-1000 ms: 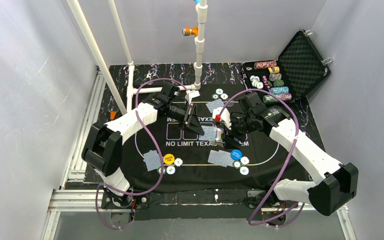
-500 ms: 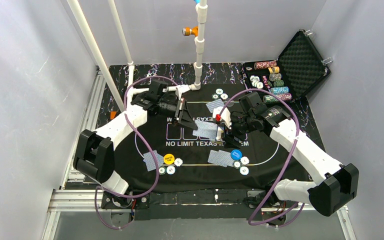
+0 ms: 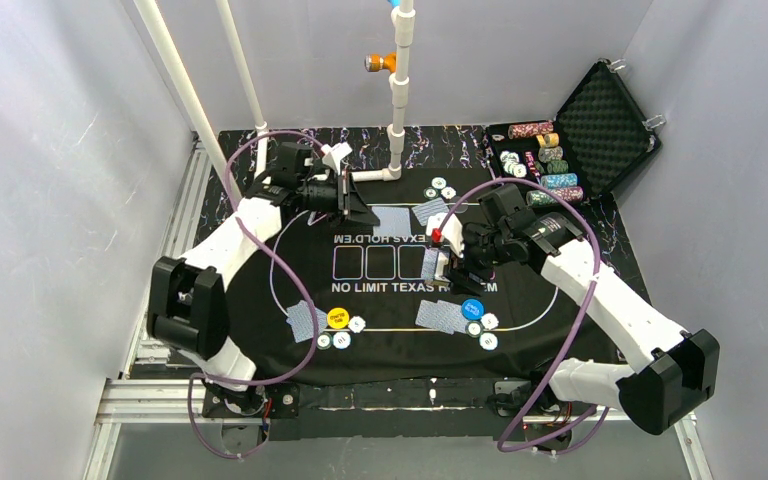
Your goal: Distribute texas hold em gaming equipment
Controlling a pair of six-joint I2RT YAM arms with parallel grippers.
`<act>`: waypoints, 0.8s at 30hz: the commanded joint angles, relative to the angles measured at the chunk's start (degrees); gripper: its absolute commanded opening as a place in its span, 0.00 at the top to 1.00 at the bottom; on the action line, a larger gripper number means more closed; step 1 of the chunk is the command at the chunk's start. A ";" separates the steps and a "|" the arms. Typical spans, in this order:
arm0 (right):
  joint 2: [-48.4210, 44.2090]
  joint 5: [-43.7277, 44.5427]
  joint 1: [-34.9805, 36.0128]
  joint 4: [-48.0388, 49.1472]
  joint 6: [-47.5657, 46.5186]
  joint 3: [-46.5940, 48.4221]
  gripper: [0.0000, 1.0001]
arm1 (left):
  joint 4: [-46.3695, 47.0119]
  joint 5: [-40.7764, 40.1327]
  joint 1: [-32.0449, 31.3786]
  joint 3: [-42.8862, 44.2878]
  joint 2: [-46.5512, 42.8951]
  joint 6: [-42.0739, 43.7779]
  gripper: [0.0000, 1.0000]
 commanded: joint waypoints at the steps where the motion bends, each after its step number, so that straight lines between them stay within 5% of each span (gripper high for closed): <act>1: -1.32 4.00 -1.74 3.10 1.61 3.11 0.99 | 1.81 -12.54 -0.16 6.66 6.23 -3.84 1.00; 13: -2.77 4.85 -7.41 5.11 4.64 1.78 0.99 | 2.36 -35.17 -4.82 15.73 21.91 -11.44 1.00; 24: -1.81 3.18 -7.53 4.80 4.21 1.73 0.99 | 2.55 -38.45 -5.66 24.41 33.56 -10.72 1.00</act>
